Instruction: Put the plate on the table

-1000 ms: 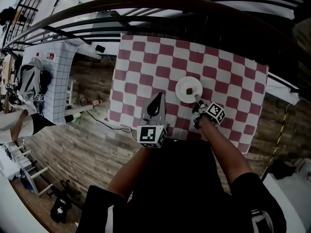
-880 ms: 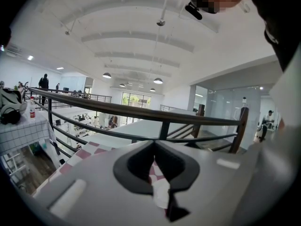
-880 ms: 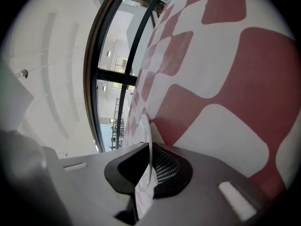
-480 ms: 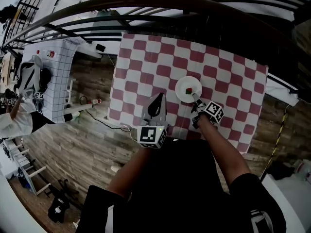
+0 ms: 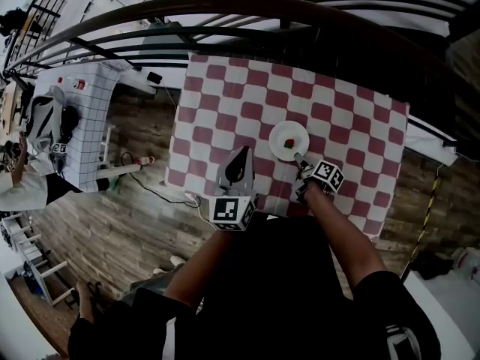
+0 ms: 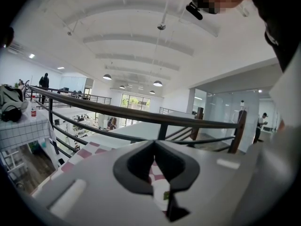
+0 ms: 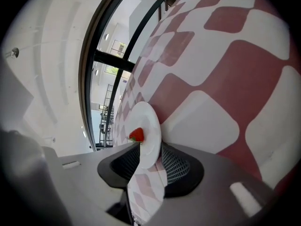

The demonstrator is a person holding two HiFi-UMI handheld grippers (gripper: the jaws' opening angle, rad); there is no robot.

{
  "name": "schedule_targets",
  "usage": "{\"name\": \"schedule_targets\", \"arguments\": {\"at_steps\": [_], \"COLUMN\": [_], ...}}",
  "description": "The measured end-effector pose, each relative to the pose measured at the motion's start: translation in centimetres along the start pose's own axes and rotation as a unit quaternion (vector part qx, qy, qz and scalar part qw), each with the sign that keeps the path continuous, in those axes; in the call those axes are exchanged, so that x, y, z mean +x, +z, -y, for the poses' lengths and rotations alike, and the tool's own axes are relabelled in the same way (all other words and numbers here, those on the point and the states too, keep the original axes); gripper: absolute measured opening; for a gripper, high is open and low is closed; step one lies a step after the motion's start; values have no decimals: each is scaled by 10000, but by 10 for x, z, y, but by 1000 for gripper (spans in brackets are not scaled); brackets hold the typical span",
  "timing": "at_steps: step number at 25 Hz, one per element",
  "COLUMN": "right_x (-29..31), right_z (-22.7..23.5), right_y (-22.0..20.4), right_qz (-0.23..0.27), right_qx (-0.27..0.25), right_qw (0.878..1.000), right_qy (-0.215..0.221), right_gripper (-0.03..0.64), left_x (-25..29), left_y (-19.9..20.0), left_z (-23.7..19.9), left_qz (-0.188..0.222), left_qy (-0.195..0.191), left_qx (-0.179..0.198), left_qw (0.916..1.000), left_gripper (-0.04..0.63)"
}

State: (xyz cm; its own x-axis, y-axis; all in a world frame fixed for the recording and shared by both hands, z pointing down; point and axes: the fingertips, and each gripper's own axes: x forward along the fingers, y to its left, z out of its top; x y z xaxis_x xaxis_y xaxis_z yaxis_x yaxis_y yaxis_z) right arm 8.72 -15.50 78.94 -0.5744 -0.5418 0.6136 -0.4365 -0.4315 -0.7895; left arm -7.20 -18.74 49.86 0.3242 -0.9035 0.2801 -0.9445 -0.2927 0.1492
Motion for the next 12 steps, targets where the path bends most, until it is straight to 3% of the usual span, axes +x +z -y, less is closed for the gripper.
{"name": "schedule_targets", "arguments": {"at_steps": [12], "right_x": [-31], "right_z": [-34], "right_y": [-15], "right_qz": [-12], "right_qx": [-545], "right_qw": [9980], "right_qy": [327], "right_gripper": [140], "left_x": [-16], "left_y": [-9], "left_z": [15], "left_qz": [37], "left_qy": [-278], "left_qx": [-36], "left_qw": [9996], "left_gripper": [9]}}
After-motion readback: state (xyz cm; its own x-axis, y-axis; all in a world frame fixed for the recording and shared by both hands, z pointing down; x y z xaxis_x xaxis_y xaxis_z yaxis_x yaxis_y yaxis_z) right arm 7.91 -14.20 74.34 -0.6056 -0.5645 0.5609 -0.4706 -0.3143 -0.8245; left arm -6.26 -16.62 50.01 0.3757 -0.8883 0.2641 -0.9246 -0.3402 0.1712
